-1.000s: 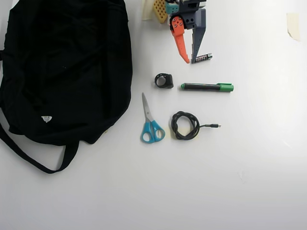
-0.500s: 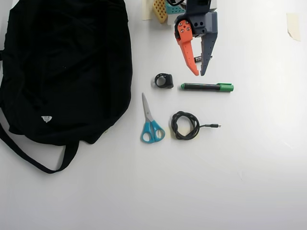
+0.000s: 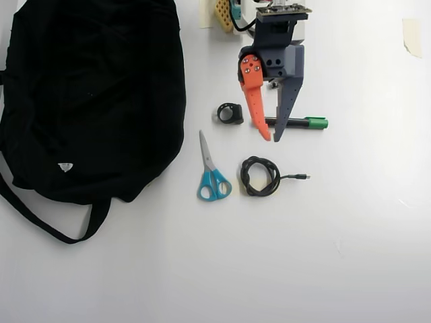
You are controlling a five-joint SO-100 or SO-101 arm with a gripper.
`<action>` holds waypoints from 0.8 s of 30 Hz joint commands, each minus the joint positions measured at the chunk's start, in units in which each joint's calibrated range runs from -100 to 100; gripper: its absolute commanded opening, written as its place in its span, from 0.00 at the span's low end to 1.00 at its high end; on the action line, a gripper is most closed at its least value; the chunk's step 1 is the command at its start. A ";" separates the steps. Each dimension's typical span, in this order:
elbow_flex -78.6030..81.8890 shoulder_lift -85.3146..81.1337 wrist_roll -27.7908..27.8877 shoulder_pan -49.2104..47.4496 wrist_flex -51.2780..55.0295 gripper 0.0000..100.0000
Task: Put the green marker into the black bag
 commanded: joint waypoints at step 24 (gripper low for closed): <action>-20.79 14.99 5.89 -0.12 -6.77 0.02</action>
